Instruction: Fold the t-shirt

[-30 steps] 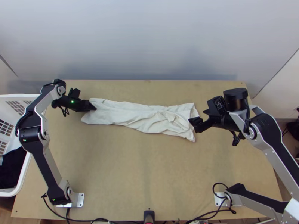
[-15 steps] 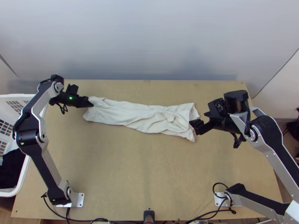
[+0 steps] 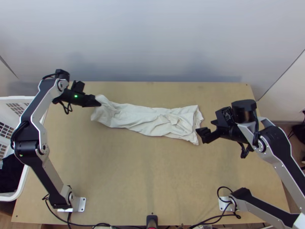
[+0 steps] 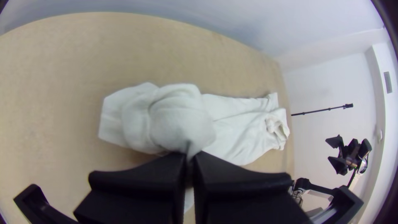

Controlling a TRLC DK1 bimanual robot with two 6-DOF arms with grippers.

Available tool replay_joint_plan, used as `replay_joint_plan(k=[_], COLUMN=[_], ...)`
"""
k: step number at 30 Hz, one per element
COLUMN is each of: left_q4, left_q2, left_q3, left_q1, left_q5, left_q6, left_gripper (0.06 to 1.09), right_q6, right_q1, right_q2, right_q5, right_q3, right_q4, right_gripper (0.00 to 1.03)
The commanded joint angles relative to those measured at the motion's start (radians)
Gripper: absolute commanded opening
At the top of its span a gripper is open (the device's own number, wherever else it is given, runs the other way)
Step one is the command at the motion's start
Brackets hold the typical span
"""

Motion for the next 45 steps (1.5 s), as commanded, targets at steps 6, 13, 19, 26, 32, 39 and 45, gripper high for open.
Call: replay_joint_plan(k=[6,13,19,26,32,39,45], left_q4=[-0.008,-0.013,-0.05,-0.082,-0.05,0.056,0.131], left_q2=[-0.019,0.039,0.107,0.181,0.219,0.236,0.262], left_q3=[0.105,0.234,0.355,0.504,0.53,0.53,0.55], left_q1=[-0.187,-0.294,-0.392,-0.503,-0.59,-0.664,-0.745], left_q5=[-0.066,-0.11,-0.129,-0.149,-0.173,-0.175,-0.173], left_q6=[-0.116,-0.202,-0.246,-0.294,-0.325,-0.41,-0.458], left_gripper=[0.1,0.1,0.1,0.1,0.1,0.1,0.1], right_q6=[0.013,0.025,0.031,0.037,0.049,0.06,0.072], right_q1=[-0.019,-0.033,-0.036,-0.041,-0.056,-0.068,-0.09], right_q2=[-0.119,-0.186,-0.22,-0.248,-0.282,-0.312,-0.346], right_q5=[0.0,-0.008,-0.02,-0.029,-0.046,-0.057,-0.066], right_q3=[-0.115,-0.179,-0.221,-0.268,-0.314,-0.345,-0.391], right_q4=[0.0,0.0,0.011,0.025,0.039,0.04,0.045], right_gripper=[0.99,0.99,0.99,0.99,0.99,0.99,0.99])
